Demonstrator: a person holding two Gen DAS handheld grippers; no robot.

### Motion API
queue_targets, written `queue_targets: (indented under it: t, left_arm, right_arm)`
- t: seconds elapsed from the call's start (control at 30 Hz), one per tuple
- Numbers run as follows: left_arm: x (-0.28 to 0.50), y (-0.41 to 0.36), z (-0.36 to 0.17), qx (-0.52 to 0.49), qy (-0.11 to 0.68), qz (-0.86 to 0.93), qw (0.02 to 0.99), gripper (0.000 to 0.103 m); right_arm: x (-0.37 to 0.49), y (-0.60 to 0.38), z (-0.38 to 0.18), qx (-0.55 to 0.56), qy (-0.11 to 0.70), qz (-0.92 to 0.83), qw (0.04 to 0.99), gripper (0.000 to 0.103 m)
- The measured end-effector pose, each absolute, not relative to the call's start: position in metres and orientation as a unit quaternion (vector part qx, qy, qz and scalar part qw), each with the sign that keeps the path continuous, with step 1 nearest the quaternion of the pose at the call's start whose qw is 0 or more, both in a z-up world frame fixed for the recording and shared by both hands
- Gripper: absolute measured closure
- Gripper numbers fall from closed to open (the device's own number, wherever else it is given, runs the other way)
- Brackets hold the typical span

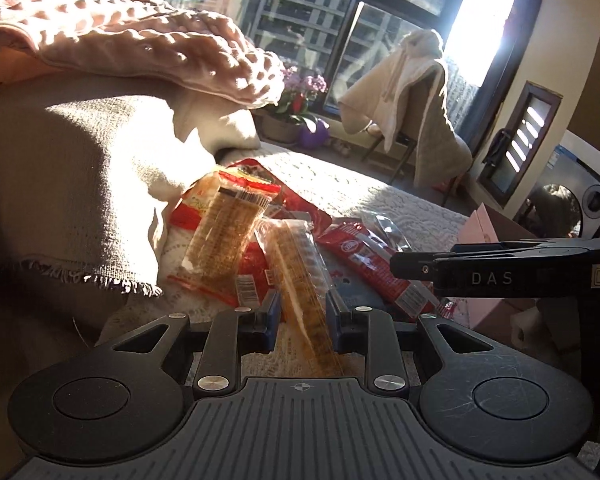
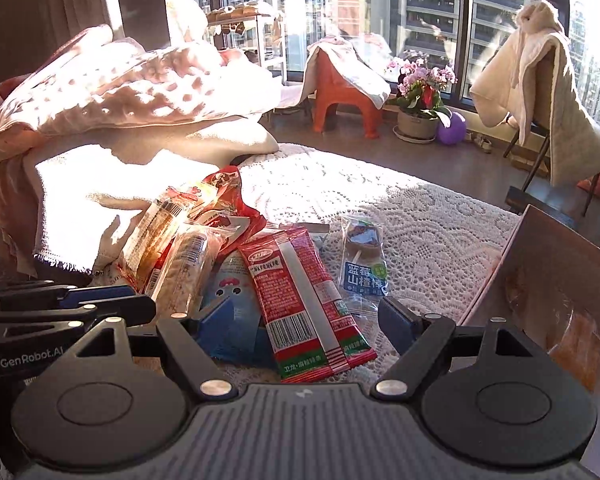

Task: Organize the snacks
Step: 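Grasp the blueberry hawthorn stick pack with the right tool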

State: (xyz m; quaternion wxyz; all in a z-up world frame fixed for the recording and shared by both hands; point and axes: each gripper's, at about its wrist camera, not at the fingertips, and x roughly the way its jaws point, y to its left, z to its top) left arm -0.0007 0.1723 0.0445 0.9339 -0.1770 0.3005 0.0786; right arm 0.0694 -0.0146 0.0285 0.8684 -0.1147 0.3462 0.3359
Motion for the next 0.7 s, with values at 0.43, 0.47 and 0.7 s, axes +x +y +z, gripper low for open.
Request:
queue_targets:
  t: [0.43, 0.47, 0.7]
  left_arm:
    - [-0.010, 0.165, 0.056, -0.180, 0.297, 0.044, 0.937, 0.075]
    - [-0.010, 0.163, 0.056, -0.179, 0.298, 0.038, 0.937, 0.075]
    - [-0.005, 0.149, 0.055, -0.169, 0.310, 0.012, 0.935, 0.075]
  right_arm:
    - [0.085, 0.014, 0.043, -0.106, 0.392, 0.389, 0.827, 0.034]
    - [0.089, 0.014, 0.046, -0.121, 0.377, 0.364, 0.843, 0.034]
    - [0.160, 0.026, 0.003, -0.130, 0.432, 0.260, 0.853, 0.047]
